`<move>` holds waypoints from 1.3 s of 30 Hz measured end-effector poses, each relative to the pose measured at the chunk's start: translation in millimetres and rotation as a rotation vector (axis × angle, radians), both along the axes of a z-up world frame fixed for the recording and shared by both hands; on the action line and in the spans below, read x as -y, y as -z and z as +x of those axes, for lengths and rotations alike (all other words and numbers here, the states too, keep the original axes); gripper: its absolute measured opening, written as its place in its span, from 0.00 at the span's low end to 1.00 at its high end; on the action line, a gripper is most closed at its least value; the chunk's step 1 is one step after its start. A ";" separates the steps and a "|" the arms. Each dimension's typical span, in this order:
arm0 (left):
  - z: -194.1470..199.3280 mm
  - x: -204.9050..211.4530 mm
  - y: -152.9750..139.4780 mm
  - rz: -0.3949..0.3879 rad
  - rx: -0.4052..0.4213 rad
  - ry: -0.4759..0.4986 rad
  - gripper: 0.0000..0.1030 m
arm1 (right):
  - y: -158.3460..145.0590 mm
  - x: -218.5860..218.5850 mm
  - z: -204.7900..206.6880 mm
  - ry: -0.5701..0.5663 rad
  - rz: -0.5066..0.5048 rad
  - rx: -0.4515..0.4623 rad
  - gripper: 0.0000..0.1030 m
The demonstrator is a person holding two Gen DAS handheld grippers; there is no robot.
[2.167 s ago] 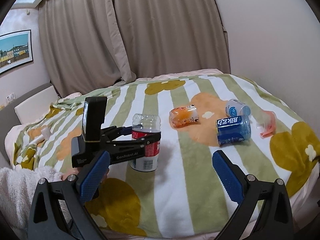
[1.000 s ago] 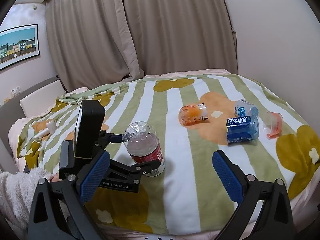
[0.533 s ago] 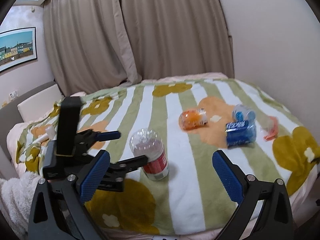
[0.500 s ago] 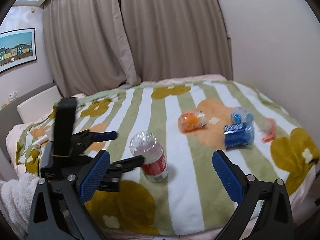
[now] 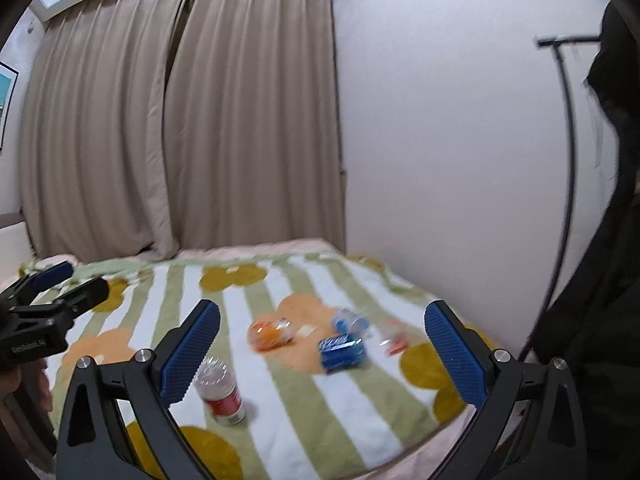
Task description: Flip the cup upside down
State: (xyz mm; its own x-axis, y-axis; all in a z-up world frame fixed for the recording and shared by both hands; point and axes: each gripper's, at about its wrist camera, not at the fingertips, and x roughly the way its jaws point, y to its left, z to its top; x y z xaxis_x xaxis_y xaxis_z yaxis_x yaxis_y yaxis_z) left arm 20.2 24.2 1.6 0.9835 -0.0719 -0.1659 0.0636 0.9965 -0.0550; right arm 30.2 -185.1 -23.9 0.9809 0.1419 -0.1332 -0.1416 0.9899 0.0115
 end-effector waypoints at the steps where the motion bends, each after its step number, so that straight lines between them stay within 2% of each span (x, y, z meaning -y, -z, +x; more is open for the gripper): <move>1: -3.4 0.3 0.6 -0.003 0.009 -0.006 1.00 | 0.2 -1.4 -3.5 0.020 -0.009 0.020 0.99; 8: -9.4 5.0 7.2 0.003 0.017 -0.027 1.00 | 5.3 -4.2 -8.3 0.062 -0.024 0.019 0.99; 15: -13.3 9.3 10.2 0.023 0.021 -0.026 1.00 | 7.5 1.8 -10.7 0.091 0.005 0.017 0.99; 19: -13.5 14.5 10.6 0.062 0.024 -0.039 1.00 | 7.6 -1.9 -11.3 0.091 -0.010 0.020 0.99; 39: -14.1 26.1 6.6 0.103 0.033 -0.014 1.00 | 9.1 1.0 -9.2 0.094 0.000 0.010 0.99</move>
State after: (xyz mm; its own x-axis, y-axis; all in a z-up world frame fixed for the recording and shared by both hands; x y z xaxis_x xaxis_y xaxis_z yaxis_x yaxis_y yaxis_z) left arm 6.1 -1.9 -5.0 0.9894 -0.0420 -0.1388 0.0494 0.9975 0.0498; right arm 21.1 -186.1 -33.0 0.9912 0.0488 -0.1231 -0.0479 0.9988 0.0101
